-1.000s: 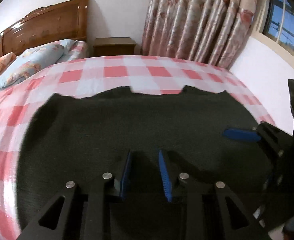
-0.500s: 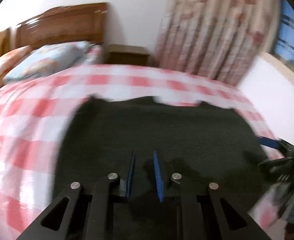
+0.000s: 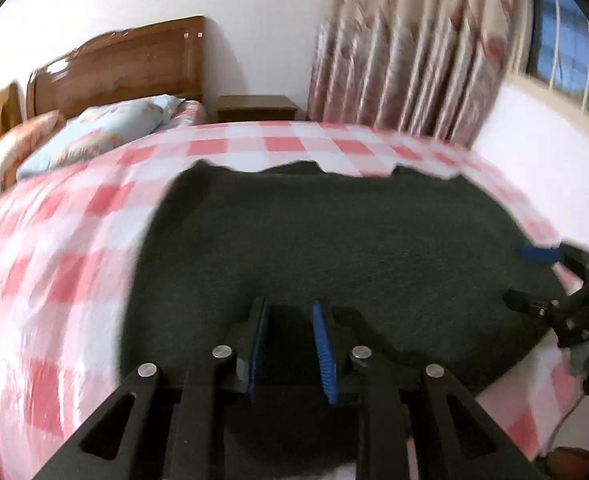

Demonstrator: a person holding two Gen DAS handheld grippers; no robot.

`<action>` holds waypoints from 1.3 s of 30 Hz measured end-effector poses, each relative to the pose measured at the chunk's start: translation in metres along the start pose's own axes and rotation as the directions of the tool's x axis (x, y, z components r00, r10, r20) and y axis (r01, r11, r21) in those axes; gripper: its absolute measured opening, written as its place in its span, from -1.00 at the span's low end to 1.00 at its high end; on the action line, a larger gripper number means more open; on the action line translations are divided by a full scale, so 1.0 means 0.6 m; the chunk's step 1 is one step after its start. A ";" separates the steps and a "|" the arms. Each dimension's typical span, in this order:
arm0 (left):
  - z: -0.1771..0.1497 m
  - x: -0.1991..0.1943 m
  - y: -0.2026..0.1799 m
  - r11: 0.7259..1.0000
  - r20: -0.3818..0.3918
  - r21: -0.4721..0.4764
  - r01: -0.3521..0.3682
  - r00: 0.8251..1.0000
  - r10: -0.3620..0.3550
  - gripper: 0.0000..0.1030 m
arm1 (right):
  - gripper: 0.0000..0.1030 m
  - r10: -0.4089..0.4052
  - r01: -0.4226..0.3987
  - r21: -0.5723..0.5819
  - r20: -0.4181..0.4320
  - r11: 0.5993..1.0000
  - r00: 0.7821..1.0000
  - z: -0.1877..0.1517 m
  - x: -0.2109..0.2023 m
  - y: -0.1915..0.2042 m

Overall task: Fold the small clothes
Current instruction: 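Grasp the sweater edge with both grippers and pull it straight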

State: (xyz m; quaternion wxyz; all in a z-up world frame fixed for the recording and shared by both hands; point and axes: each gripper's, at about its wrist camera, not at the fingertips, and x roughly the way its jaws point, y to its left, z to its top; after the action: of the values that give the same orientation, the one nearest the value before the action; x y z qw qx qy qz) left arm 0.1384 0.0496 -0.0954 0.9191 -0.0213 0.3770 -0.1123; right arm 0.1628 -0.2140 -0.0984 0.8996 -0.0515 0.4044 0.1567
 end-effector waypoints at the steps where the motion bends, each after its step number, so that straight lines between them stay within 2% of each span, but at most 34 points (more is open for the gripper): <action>1: -0.007 -0.010 0.011 1.000 0.012 -0.013 -0.016 1.000 0.016 -0.55 | 1.00 -0.019 0.019 -0.002 0.004 1.000 1.000 -0.005 -0.003 -0.001; 4: -0.011 -0.018 0.010 0.999 0.013 -0.022 -0.037 0.999 0.037 -0.58 | 1.00 -0.080 0.080 -0.018 0.001 0.997 0.997 -0.008 -0.013 0.011; 6: -0.004 -0.014 -0.013 0.998 0.002 0.012 -0.059 0.998 0.059 -0.58 | 1.00 -0.062 0.062 -0.017 0.024 0.998 0.998 0.004 -0.016 0.031; 7: 0.001 -0.013 -0.030 0.998 0.000 0.039 -0.042 0.999 0.042 -0.58 | 1.00 -0.036 0.037 -0.033 0.042 0.999 0.998 0.005 -0.023 0.045; 9: 0.004 -0.015 -0.067 0.997 0.005 0.079 0.021 1.000 -0.021 -0.57 | 1.00 0.015 -0.008 -0.103 0.067 0.995 0.998 0.013 -0.028 0.097; 11: -0.004 -0.009 -0.107 0.989 -0.019 0.131 0.063 0.998 -0.061 -0.57 | 1.00 0.070 -0.058 -0.188 0.056 0.980 0.996 0.010 -0.022 0.150; 13: -0.019 0.004 -0.133 0.983 -0.033 0.181 0.038 0.999 -0.033 -0.54 | 1.00 0.058 -0.050 -0.263 0.023 0.963 0.998 -0.002 -0.003 0.186; 14: -0.023 0.003 -0.138 0.978 -0.012 0.205 0.023 1.000 -0.021 -0.54 | 1.00 0.038 -0.036 -0.299 0.002 0.954 0.999 -0.011 0.008 0.196; 16: -0.029 0.000 -0.135 0.973 -0.005 0.229 0.019 1.000 -0.019 -0.49 | 1.00 0.022 -0.014 -0.333 0.020 0.943 1.000 -0.023 0.010 0.193; 19: -0.027 -0.009 -0.096 0.986 0.000 0.165 -0.013 1.000 0.013 -0.48 | 1.00 -0.008 0.011 -0.289 0.014 0.957 1.000 -0.029 -0.003 0.151; 24: -0.045 -0.036 0.009 0.997 -0.008 -0.006 -0.079 0.997 0.079 -0.48 | 1.00 -0.010 0.010 -0.060 0.002 0.998 1.000 -0.058 -0.032 0.041; 26: -0.054 -0.040 0.036 0.998 -0.007 -0.048 -0.051 0.999 0.051 -0.54 | 1.00 0.000 0.000 0.008 0.004 1.000 1.000 -0.074 -0.043 0.008; 28: -0.055 -0.042 0.038 0.998 -0.002 -0.052 -0.045 0.999 0.045 -0.54 | 1.00 -0.012 0.012 0.038 -0.005 0.999 1.000 -0.078 -0.046 -0.002; 31: -0.046 -0.038 0.015 0.996 -0.004 -0.027 -0.085 0.996 0.085 -0.54 | 1.00 -0.031 0.030 0.050 0.014 0.998 0.999 -0.061 -0.052 0.011; 33: -0.040 -0.043 0.004 0.999 0.008 -0.025 -0.039 0.999 0.039 -0.53 | 1.00 0.004 -0.007 0.047 0.055 0.999 0.998 -0.052 -0.065 0.023; 34: -0.037 -0.042 -0.002 0.999 0.011 -0.014 -0.038 0.999 0.038 -0.53 | 1.00 0.014 -0.016 0.037 0.065 0.999 0.998 -0.048 -0.066 0.030; 37: -0.039 -0.021 -0.004 0.997 -0.019 0.006 -0.078 0.997 0.078 -0.53 | 1.00 0.003 -0.004 0.011 0.023 1.000 1.000 -0.051 -0.038 0.041; 39: -0.045 -0.022 0.006 0.998 -0.012 -0.012 -0.056 0.998 0.056 -0.53 | 1.00 0.004 -0.004 0.004 0.031 1.000 1.000 -0.062 -0.033 0.036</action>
State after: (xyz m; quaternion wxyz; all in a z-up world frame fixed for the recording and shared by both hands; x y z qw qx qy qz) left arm 0.1112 0.0575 -0.1059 0.9196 -0.0157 0.3835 -0.0843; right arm 0.1169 -0.2065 -0.1079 0.9055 -0.0466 0.3909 0.1586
